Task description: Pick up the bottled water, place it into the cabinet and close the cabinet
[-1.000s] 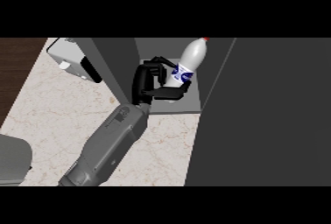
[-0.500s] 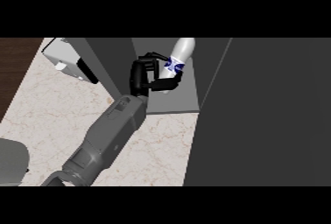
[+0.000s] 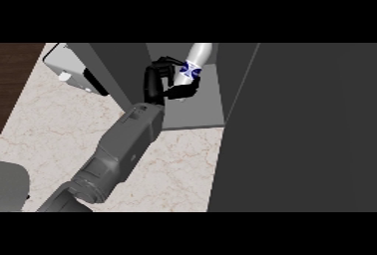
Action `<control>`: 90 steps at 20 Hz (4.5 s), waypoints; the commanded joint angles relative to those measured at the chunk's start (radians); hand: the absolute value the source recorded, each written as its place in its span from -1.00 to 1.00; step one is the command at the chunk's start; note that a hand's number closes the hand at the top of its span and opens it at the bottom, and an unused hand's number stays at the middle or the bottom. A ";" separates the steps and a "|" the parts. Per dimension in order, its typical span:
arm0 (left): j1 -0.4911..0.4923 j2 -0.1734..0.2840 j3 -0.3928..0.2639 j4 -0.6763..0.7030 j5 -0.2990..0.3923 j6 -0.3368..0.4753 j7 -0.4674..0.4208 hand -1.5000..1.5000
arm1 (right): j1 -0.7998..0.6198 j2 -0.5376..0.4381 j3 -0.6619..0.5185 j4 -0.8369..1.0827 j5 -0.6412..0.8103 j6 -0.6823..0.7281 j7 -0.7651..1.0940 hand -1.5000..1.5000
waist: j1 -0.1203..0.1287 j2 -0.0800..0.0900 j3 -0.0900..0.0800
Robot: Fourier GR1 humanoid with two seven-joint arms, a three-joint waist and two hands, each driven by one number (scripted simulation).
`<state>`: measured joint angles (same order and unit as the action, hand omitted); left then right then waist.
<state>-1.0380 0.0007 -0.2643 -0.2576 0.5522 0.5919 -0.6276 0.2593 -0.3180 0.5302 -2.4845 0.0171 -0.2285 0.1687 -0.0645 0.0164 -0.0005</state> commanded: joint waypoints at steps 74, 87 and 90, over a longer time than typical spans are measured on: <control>1.078 0.370 -0.136 -1.413 0.008 -0.373 0.182 1.00 | -0.356 0.213 0.369 0.120 0.147 0.084 0.426 1.00 | 0.082 -0.020 -0.001; 1.231 0.479 0.014 -1.501 0.113 -0.516 0.166 1.00 | -0.713 0.308 0.416 0.298 0.248 -0.047 0.522 1.00 | 0.097 -0.019 -0.003; 1.246 0.494 0.035 -1.487 0.111 -0.540 0.148 1.00 | -0.756 0.307 0.342 0.363 0.242 -0.110 0.505 1.00 | 0.104 -0.015 -0.004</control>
<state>0.1879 0.4660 -0.2684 -1.7609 0.6455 0.0921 -0.4713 -0.3170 -0.2144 0.9204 -2.3322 0.2179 -0.2880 0.6666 0.0357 -0.0020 -0.0035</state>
